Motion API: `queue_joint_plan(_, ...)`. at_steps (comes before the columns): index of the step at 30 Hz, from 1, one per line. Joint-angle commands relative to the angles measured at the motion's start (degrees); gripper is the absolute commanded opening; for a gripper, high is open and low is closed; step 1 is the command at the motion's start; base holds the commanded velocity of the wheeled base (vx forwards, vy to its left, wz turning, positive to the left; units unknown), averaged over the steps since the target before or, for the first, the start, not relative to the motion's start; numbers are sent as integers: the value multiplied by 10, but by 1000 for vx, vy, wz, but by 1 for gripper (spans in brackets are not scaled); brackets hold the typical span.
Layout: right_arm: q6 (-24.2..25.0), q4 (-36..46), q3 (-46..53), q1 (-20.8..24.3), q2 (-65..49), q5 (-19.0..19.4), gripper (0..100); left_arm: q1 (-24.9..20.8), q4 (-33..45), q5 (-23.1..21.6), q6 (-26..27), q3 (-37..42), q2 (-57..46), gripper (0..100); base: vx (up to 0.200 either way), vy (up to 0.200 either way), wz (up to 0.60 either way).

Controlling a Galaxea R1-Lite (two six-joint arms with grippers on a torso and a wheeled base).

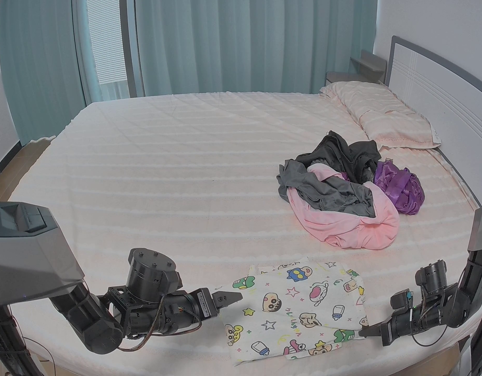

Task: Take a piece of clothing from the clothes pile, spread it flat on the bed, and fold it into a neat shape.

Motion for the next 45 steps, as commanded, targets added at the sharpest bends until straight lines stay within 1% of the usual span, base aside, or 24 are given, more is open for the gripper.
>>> queue_joint_plan(1, -1, 0, 9, 3, -9, 0, 0, -2, 0, 1, 0, 0, -1, 100, 0, 0, 0)
queue_joint_plan(5, -15, 0, 20, 6, -6, 0, 0, -2, 0, 2, 0, 0, -2, 100, 0, 0, 0)
queue_joint_plan(6, -18, 0, 22, 6, -8, 0, 100, -2, 0, 2, 0, 0, -2, 100, 0, 0, 0)
queue_joint_plan(11, -27, -5, 24, -2, -40, 0, 100, -3, 0, 2, 0, 0, -4, 100, 0, 0, 0)
queue_joint_plan(14, -27, 0, 21, -16, -90, 0, 100, -2, 0, 2, 0, -1, -4, 100, 0, 0, 0)
queue_joint_plan(17, -23, -8, 2, -24, -111, 6, 100, -2, 0, 3, 0, -3, -5, 100, 0, 0, 0)
queue_joint_plan(18, -15, -7, -18, -22, -113, 6, 100, -2, 0, 3, 0, -3, -6, 100, 0, 0, 0)
queue_joint_plan(20, 23, -6, -55, -9, -112, 0, 100, -2, 0, 3, 0, -4, -7, 100, 0, 0, 0)
queue_joint_plan(21, 53, -7, -74, 4, -113, -2, 100, -2, 0, 3, 0, -4, -7, 100, 0, 0, 0)
queue_joint_plan(22, 118, -1, -113, 23, -113, -13, 100, -2, 0, 3, 0, -4, -7, 100, 0, 0, 0)
queue_joint_plan(23, 163, 3, -137, 34, -109, -25, 100, -2, 0, 3, 0, -4, -7, 100, 0, 0, 0)
queue_joint_plan(24, 193, 4, -153, 40, -104, -32, 100, -2, 0, 3, 0, -3, -7, 100, 0, 0, 0)
queue_joint_plan(25, 193, 4, -153, 40, -104, -32, 100, -2, 0, 3, 0, -3, -7, 100, 0, 0, 0)
queue_joint_plan(26, 272, 20, -214, 61, -63, -57, 100, -2, 0, 3, 0, -3, -5, 100, 0, 0, 0)
queue_joint_plan(27, 279, 22, -223, 63, -57, -61, 100, -2, 0, 3, 0, -3, -5, 100, 0, 0, 0)
queue_joint_plan(28, 296, 37, -272, 64, -20, -78, 100, -3, 0, 3, 0, -3, -4, 100, 0, 0, 0)
queue_joint_plan(30, 300, 57, -311, 64, 18, -92, 100, -3, 0, 3, 0, -3, -4, 100, 0, 0, 0)
queue_joint_plan(32, 300, 67, -326, 65, 32, -94, 100, -2, 0, 3, 0, -3, -4, 100, 0, 0, 0)
queue_joint_plan(34, 300, 91, -363, 70, 71, -97, 100, -2, 0, 3, 0, -3, -2, 100, 0, 0, 0)
queue_joint_plan(45, 300, 119, -403, 71, 95, -100, 100, -3, 0, 3, 0, -3, -1, 100, 0, 0, 0)
